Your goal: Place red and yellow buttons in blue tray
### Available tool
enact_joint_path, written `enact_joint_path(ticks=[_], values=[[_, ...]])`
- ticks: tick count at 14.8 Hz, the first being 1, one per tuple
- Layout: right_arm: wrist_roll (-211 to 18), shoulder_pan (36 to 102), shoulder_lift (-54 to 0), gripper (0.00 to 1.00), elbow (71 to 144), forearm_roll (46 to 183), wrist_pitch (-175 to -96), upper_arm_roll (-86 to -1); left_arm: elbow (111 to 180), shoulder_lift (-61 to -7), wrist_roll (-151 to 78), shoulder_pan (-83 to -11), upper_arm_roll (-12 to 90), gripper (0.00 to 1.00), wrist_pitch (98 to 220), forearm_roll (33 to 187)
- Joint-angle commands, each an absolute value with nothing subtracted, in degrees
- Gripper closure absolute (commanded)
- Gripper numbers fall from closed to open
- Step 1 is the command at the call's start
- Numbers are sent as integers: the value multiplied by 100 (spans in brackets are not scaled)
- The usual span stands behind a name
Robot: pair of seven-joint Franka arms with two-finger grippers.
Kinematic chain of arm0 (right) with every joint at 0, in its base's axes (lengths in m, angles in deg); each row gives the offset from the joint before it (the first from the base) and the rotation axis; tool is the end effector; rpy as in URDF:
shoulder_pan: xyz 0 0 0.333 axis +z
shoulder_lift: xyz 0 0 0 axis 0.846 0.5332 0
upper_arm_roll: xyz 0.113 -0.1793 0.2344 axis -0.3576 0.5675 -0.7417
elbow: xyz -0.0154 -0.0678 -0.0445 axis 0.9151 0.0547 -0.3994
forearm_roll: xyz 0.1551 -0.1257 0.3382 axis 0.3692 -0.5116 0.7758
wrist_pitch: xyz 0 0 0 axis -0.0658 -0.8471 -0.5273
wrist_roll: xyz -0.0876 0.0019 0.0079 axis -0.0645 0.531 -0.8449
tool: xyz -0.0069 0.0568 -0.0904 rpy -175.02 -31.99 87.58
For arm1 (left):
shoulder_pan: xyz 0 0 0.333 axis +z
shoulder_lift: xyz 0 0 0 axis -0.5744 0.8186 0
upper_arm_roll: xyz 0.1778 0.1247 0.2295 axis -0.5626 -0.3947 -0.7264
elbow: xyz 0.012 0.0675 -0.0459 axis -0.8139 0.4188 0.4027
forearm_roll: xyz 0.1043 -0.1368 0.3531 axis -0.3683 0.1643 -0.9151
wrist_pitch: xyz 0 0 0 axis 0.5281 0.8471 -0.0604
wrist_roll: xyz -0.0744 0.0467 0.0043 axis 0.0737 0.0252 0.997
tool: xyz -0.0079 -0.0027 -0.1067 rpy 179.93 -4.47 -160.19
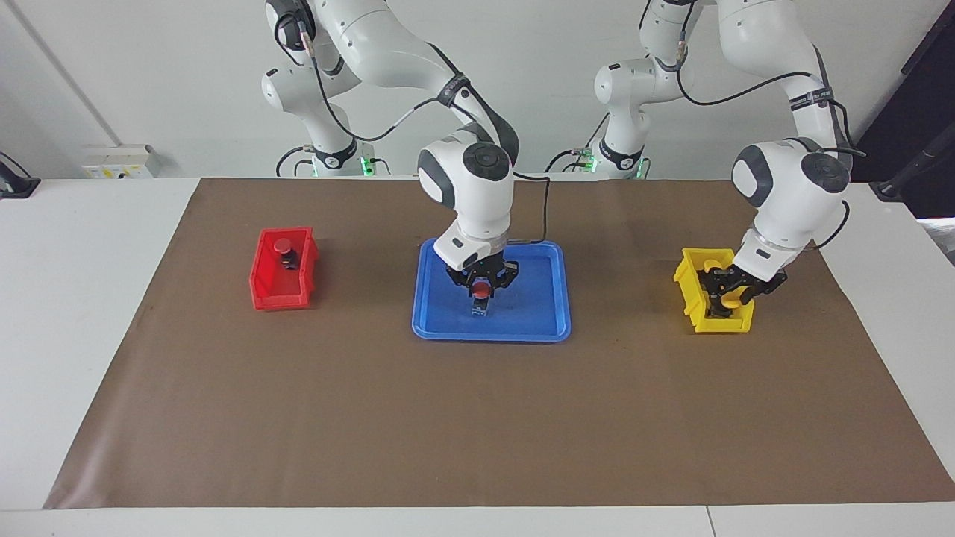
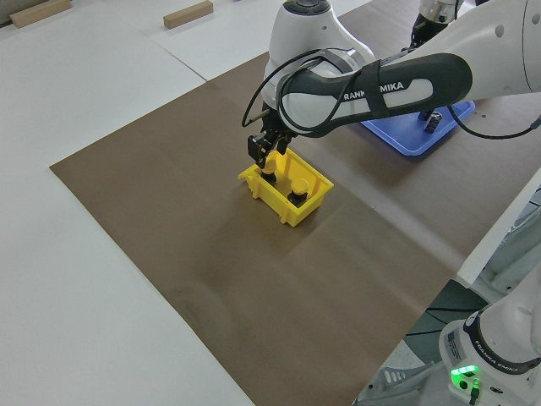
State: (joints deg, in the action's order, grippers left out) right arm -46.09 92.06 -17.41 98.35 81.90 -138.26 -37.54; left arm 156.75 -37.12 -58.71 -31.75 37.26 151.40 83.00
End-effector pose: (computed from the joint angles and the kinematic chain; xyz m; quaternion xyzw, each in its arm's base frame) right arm 0.5506 0.3856 0.3645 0.9985 -0.0519 0.0146 0.0043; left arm 0.5680 0.0197 0.3729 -0.9982 0.0502 -0.0327 0.0101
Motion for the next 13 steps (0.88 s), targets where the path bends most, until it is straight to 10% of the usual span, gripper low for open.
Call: enact_joint_path(ticks=[1, 5, 9, 13], values=[[-4565, 9171, -1822, 78, 9987, 8113, -13895, -3760, 15766, -3744, -5738, -3180, 3693, 33, 15274, 8280], [-4556, 9171, -1910, 70, 10286, 8130, -14088, -3760, 15783, -3744, -5456, -3180, 3693, 34, 15282, 8280], [-4565, 9144, -1901, 1, 10164, 8122, -14062, -3760, 15783, -3656, -5377, -3180, 3693, 34, 15387, 8280], [-4600, 8891, -2146, 1, 9707, 8122, -13711, -3725, 15783, -3656, -5386, -3154, 3684, 38, 15396, 8280]])
